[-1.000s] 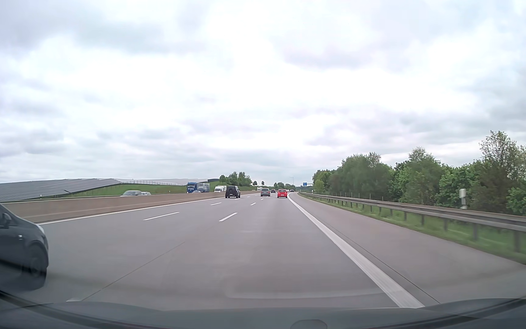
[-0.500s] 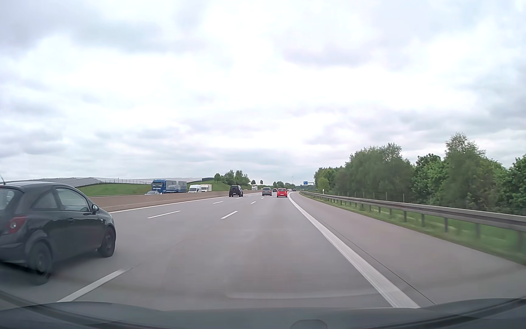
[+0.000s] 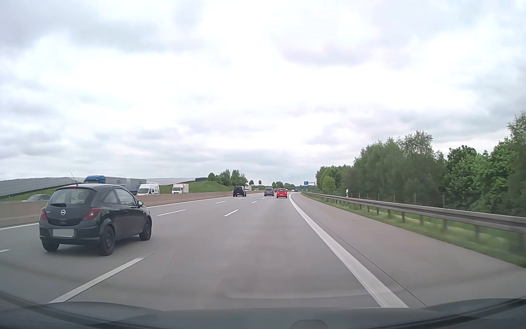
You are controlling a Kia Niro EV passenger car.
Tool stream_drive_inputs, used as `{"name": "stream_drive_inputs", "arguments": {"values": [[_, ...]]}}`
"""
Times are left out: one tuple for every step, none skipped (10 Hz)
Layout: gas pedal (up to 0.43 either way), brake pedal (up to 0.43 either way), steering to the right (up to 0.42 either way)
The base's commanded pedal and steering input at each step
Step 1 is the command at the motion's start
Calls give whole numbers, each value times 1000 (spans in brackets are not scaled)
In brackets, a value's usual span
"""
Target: Follow the waypoints while adhering to traffic rules and regulations
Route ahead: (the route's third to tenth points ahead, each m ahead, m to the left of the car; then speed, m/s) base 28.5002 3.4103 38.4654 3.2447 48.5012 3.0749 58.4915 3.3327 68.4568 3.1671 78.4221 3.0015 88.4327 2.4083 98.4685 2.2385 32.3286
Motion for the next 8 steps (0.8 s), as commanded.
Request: {"name": "stream_drive_inputs", "arguments": {"values": [[189,0,-1],[189,0,-1],[177,0,-1],[177,0,-1],[177,0,-1],[169,0,-2],[157,0,-3],[157,0,-2]]}}
